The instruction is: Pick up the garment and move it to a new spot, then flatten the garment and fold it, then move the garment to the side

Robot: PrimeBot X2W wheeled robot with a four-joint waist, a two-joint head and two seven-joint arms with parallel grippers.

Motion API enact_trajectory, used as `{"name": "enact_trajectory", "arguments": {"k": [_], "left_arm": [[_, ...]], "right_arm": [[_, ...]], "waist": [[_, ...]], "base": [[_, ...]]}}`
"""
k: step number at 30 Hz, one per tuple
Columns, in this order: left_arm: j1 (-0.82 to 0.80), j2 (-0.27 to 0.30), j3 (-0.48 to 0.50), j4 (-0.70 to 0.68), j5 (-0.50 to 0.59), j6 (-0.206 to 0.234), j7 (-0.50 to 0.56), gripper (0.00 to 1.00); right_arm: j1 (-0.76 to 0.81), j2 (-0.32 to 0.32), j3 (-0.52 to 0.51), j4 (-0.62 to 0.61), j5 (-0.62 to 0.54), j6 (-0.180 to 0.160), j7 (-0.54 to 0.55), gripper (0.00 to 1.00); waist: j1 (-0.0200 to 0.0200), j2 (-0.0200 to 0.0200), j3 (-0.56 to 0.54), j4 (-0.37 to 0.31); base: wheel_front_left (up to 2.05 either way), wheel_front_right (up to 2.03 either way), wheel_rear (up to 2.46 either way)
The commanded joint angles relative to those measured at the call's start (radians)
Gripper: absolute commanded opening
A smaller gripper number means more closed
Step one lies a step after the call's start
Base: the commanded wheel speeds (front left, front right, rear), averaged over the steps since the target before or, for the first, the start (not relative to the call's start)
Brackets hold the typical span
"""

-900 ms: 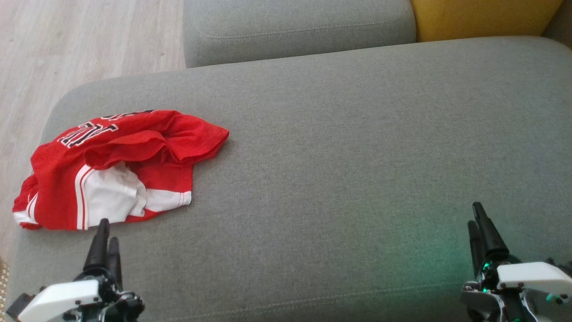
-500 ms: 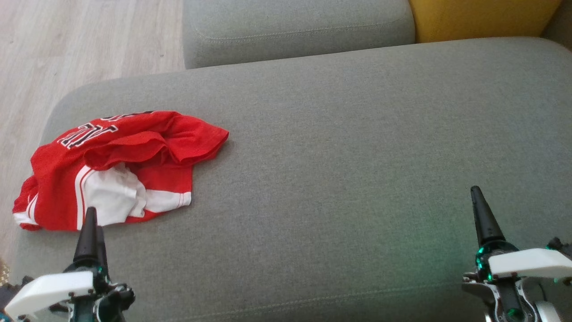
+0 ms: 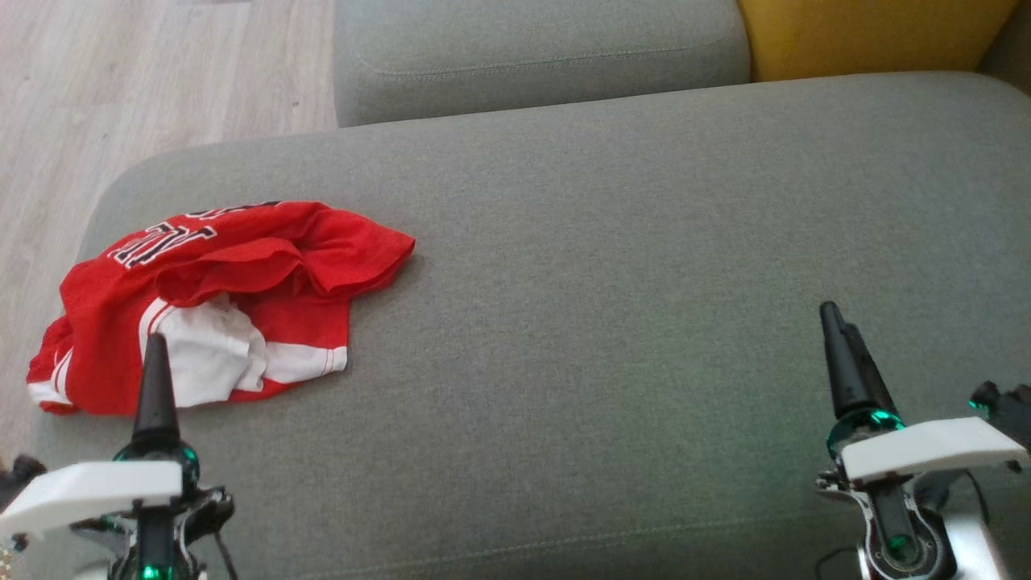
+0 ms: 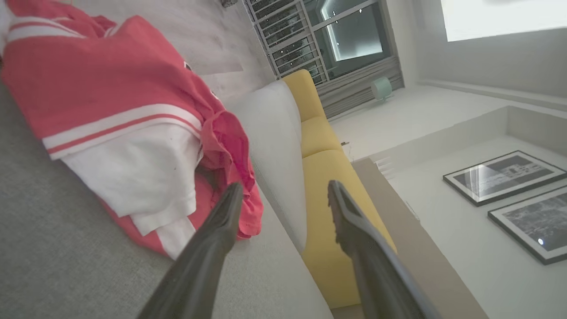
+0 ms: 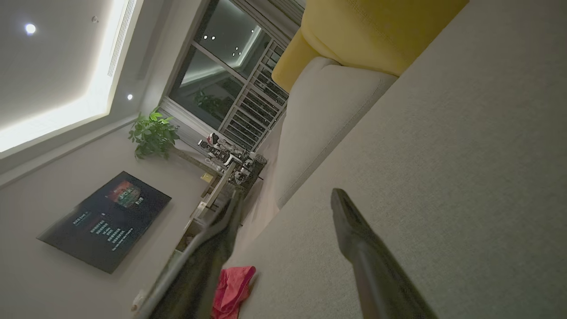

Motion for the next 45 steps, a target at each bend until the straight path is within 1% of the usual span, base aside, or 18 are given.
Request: {"name": "enact_trajectory", "arguments": {"k": [1,7,11,14,18,24,30,31,36,39,45], "left_arm": [[-0.041,0.013,0.004,-0.052,0.033,0.004,-0.013,1.00],[-0.024,0.014,-0.049,-0.102,0.190,0.035,-0.031,1.00],[-0.014,0.015,-0.090,-0.115,0.312,0.065,-0.043,1.00],[-0.011,0.031,-0.127,-0.129,0.392,0.096,-0.051,1.00],[-0.009,0.072,-0.194,-0.140,0.479,0.156,-0.063,1.00],[-0.021,0.153,-0.310,-0.141,0.590,0.268,-0.081,1.00],[-0.039,0.220,-0.419,-0.127,0.665,0.386,-0.098,1.00],[-0.039,0.220,-0.419,-0.127,0.665,0.386,-0.098,1.00],[-0.053,0.257,-0.488,-0.118,0.697,0.457,-0.113,1.00],[-0.057,0.271,-0.525,-0.112,0.709,0.483,-0.122,1.00],[-0.061,0.292,-0.590,-0.091,0.747,0.503,-0.139,1.00]], "right_arm": [[-0.057,-0.009,0.013,-0.050,-0.034,0.000,-0.015,1.00],[-0.060,-0.010,0.046,-0.089,-0.150,0.000,-0.033,1.00],[-0.053,-0.010,0.063,-0.093,-0.219,0.000,-0.045,1.00],[-0.054,-0.010,0.084,-0.101,-0.273,0.000,-0.054,1.00],[-0.058,-0.010,0.120,-0.112,-0.352,0.000,-0.065,1.00],[-0.057,-0.011,0.142,-0.121,-0.438,0.000,-0.083,1.00],[-0.057,-0.011,0.157,-0.133,-0.513,0.000,-0.101,1.00],[-0.057,-0.011,0.157,-0.133,-0.513,0.000,-0.101,1.00],[-0.050,-0.011,0.168,-0.123,-0.579,0.000,-0.116,1.00],[-0.043,-0.012,0.167,-0.095,-0.608,0.000,-0.124,1.00],[-0.037,-0.012,0.150,-0.021,-0.684,0.000,-0.142,1.00]], "waist": [[0.0000,0.0000,0.000,0.000],[0.0000,0.0000,-0.005,-0.001],[0.0000,0.0000,-0.009,-0.003],[0.0000,0.0000,-0.011,-0.004],[0.0000,0.0000,-0.012,-0.006],[0.0000,0.0000,-0.017,-0.006],[0.0000,0.0000,-0.023,-0.007],[0.0000,0.0000,-0.023,-0.007],[0.0000,0.0000,-0.027,-0.009],[0.0000,0.0000,-0.029,-0.010],[0.0000,0.0000,-0.035,-0.010]], "base": [[0.00,0.00,0.00],[0.00,0.00,0.00],[0.00,0.00,0.00],[0.00,0.00,0.00],[0.00,0.00,0.00],[0.00,0.00,0.00],[0.00,0.00,0.00],[0.00,0.00,0.00],[0.00,0.00,0.00],[0.00,0.00,0.00],[0.00,0.00,0.00]]}}
